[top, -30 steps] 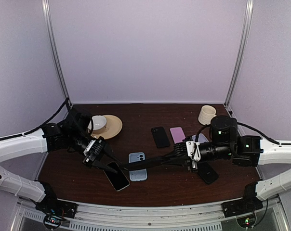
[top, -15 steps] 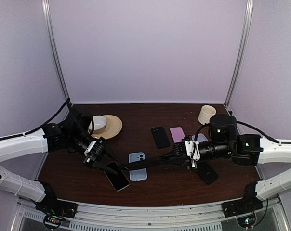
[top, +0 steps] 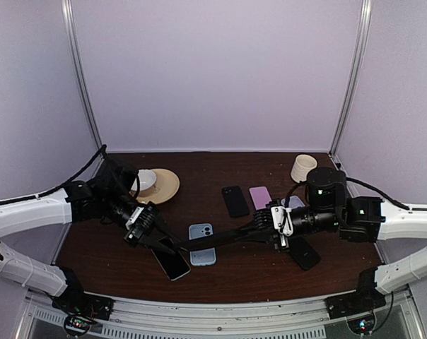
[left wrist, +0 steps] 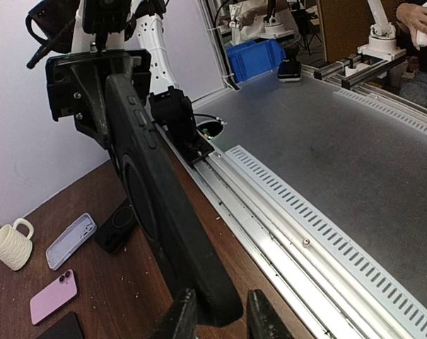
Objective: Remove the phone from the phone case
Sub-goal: Remove the top left corner of the phone from the phone case.
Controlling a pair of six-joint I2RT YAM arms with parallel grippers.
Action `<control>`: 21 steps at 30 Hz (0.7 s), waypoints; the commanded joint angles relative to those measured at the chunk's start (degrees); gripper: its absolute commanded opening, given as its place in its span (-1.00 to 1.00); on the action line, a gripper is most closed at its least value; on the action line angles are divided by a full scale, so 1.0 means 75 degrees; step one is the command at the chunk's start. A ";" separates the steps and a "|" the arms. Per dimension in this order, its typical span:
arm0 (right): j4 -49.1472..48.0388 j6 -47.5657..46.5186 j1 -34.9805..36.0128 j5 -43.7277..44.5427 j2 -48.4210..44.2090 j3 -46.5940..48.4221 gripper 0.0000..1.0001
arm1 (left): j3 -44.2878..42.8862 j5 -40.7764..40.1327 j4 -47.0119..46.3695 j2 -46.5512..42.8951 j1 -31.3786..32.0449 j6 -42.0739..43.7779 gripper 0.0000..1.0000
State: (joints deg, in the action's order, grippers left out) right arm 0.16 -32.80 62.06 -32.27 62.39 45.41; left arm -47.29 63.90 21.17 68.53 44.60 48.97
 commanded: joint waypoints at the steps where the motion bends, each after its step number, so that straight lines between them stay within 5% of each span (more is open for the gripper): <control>1: -0.0906 0.0108 0.0029 -0.0187 -0.0037 0.0262 -1.00 | -0.0214 0.0076 -0.0010 0.0047 0.0053 0.0092 -0.48; 21: -0.0749 0.0420 0.0041 -0.1318 0.0163 0.0413 -1.00 | -0.0687 0.1750 0.1140 0.0205 0.0221 0.0311 -0.65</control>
State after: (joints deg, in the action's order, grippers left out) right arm -1.72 -29.58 62.06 -38.48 62.98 45.82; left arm -49.84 69.71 26.48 68.93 44.80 49.56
